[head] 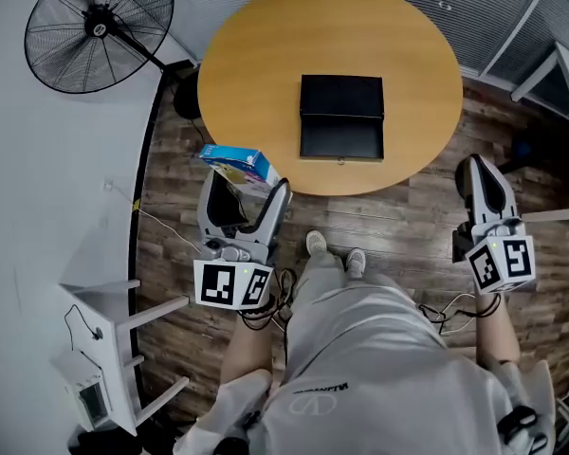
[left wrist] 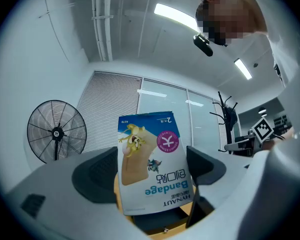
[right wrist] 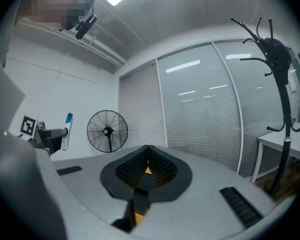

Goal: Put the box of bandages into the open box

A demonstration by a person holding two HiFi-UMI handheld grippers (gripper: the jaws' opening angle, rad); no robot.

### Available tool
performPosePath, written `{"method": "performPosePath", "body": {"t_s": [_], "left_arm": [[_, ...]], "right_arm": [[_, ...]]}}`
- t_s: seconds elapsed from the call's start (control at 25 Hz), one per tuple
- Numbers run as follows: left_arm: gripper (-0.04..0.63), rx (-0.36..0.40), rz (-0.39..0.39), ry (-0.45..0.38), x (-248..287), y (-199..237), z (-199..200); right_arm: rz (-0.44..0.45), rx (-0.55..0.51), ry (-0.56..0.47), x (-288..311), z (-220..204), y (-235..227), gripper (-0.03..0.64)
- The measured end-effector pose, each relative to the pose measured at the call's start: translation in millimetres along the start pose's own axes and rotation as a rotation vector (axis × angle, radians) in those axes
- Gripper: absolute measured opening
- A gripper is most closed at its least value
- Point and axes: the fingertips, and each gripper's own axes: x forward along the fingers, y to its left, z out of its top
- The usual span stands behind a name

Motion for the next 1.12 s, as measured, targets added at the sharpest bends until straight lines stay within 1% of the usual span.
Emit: {"method": "performPosePath", "body": {"t_s": [0.16,0.36,0.64,0.72,0.88,1.04,1.12], "left_arm": [[0.434,-0.001,-0.01,0.016,10,2,-13],[0.434,-0.01,-0.032,0.035,38,21,-16],[0.434,-0.042,-0.11,0.078,77,41,-47],[0.434,-0.036,-0.144,0.101,89,44,-60],[0.434,-0.016,-0.228,0.15,114,46,-85],[0.434,-0.027,-0.333,0.205,135,42,-115],[0.434,-0.033,-0.393,0.249,145,36,-134]], "right_arm": [[0.002,0.01,0.009,10,-12,-3,0.018],[-0.012,0.01,0.028,39,-6,-4,0.018],[-0.029,0.008,0.07,82,-19,11,0.018],[-0.023,0.007,0.091,97,-26,18,0.018],[0.035,-0.028,0.172,134,-50,43,0.018],[0.085,-0.048,0.249,169,-75,67,0.018],[0.097,-0.06,0.282,183,-87,73,0.018]]}}
